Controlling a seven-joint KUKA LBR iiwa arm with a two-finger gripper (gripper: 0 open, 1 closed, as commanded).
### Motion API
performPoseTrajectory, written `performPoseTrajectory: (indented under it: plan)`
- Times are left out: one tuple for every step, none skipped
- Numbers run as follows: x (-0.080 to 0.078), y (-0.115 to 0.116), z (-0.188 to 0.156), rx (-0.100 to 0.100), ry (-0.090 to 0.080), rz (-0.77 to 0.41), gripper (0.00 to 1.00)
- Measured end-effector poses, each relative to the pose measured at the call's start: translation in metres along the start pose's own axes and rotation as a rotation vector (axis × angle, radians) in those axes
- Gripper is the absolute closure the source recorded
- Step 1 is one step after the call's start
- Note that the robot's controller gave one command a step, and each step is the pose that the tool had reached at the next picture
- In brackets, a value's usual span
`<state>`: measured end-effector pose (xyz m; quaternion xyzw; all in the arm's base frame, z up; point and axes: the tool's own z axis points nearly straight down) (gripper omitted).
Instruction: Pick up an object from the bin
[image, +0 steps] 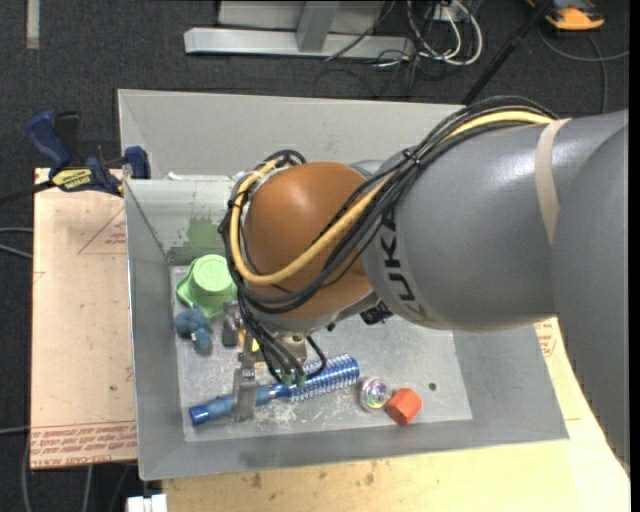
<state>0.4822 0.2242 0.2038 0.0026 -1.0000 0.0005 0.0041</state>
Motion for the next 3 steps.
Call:
performPoseTrajectory:
  plan:
    - [-0.005,-0.080,0.127,0.002,-0.002,0.129,0.00]
    - [-0.006,-0.077,0.123,-0.002,-0.006,0.124,1.00]
    - [-0.080,-0.081,-0.074,-0.005,-0.019,0.112,1.00]
